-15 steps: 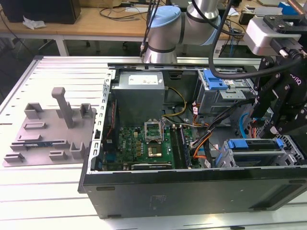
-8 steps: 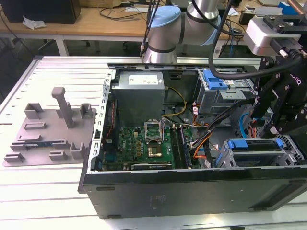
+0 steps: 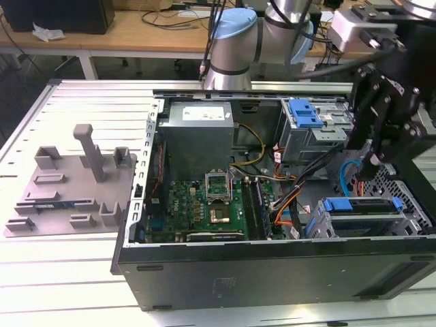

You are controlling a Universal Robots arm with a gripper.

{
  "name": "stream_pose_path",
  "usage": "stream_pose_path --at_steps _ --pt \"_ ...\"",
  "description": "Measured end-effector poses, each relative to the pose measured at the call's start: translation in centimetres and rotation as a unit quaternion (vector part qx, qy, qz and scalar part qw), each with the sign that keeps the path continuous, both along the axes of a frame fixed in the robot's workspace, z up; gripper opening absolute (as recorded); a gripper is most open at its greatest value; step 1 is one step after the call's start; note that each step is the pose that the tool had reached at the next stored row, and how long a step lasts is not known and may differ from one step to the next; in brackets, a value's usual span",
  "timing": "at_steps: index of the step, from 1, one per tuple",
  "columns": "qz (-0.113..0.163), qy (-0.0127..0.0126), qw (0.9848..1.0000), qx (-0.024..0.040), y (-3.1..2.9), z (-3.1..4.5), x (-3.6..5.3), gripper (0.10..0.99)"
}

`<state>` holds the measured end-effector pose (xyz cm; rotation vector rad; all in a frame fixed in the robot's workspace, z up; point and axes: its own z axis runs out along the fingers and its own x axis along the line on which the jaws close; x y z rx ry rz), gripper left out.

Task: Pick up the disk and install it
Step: 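Insert the first disk wire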

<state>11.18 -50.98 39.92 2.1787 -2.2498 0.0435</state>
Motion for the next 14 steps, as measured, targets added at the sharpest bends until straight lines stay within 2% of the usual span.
stream_pose_path --at_steps 2,4,6,9,10,14 --pt "0.0 0.0001 1.0 -0.0022 1.4 0.0 0.24 0.514" --pt "0.0 0.0015 1.0 -0.0029 1.8 0.0 1.04 0.514" --pt "0.0 0.0058 1.0 -0.0029 1.87 0.0 2.65 0.514" --pt "0.0 0.0086 1.0 -0.0029 1.87 0.0 4.08 0.514" --pt "0.0 0.009 1.0 -0.0028 1.92 -0.01 4.97 0.514" --pt "-0.023 0.0091 0.9997 -0.0028 2.04 -0.14 5.33 0.514"
